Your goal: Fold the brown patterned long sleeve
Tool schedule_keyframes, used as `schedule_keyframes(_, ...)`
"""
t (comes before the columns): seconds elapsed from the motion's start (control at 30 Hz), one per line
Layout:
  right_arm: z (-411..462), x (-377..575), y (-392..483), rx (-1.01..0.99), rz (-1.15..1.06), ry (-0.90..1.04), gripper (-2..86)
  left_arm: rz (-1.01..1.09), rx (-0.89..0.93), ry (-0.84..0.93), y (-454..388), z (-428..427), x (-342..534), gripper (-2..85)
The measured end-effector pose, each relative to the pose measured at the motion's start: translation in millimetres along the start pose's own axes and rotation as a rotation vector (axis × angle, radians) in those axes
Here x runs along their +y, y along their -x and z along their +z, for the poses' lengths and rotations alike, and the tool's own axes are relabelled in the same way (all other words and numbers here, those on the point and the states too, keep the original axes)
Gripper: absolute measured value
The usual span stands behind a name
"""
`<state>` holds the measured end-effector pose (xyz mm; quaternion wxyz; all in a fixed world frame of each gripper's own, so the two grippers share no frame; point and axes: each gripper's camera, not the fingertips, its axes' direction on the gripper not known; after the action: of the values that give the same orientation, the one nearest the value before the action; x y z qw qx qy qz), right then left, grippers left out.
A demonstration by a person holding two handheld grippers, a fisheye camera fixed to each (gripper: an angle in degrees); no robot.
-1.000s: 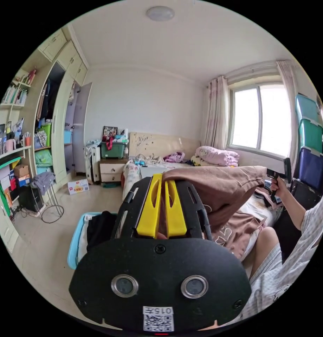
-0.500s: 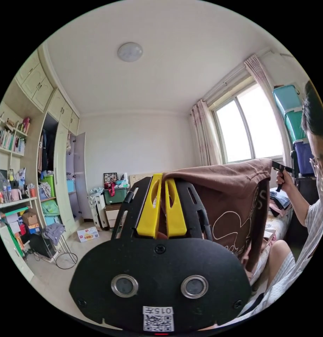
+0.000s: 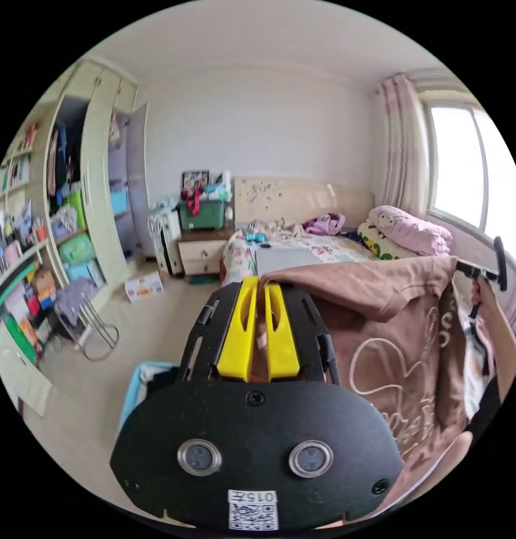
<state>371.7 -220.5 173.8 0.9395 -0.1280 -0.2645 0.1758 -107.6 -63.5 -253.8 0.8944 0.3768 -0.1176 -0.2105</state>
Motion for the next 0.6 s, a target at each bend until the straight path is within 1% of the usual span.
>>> schedule_keyframes(0.03, 3.0, 3.9, -3.8, -0.042, 0.014, -0.004, 4.5, -0.034, 0.089, 0.009, 7.0, 13.2, 15.6, 3.4)
schedule_keyframes(0.07, -0.5, 19.3, -8.0, -0.154, -0.021, -0.024, 4.6, 0.010, 0.203, 0.021, 10.1, 16.6, 34.8, 4.8)
schedule_keyframes(0.1, -9.2, 40.5, -10.1, -0.239, -0.093, -0.012, 4.8, 0.029, 0.238, 0.042, 11.7, 16.2, 45.3, 5.4)
schedule_keyframes(0.13, -21.3, 67.3, -14.6, -0.280, -0.155, 0.025, 5.0, 0.065, 0.282, 0.087, 15.5, 11.6, 68.8, 6.8)
schedule_keyframes(0.23, -59.4, 130.2, -36.5, -0.319, -0.215, 0.093, 5.7, 0.115, 0.319, 0.263, 31.2, -10.8, 131.7, 8.6)
schedule_keyframes(0.33, -134.7, 222.0, -83.8, -0.241, -0.170, 0.165, 6.3, 0.085, 0.346, 0.383, 52.1, -46.8, 189.7, 9.5)
schedule_keyframes(0.4, -169.0, 260.5, -106.0, -0.155, -0.101, 0.172, 6.5, 0.045, 0.317, 0.436, 63.2, -66.3, 216.2, 9.8)
schedule_keyframes(0.5, -205.5, 299.3, -129.3, -0.082, -0.015, 0.219, 7.9, -0.036, 0.292, 0.479, 78.1, -85.8, 247.1, 10.6)
schedule_keyframes(0.6, -213.4, 310.6, -141.6, -0.090, 0.085, 0.280, 12.0, -0.158, 0.387, 0.497, 92.9, -82.1, 263.1, 11.2)
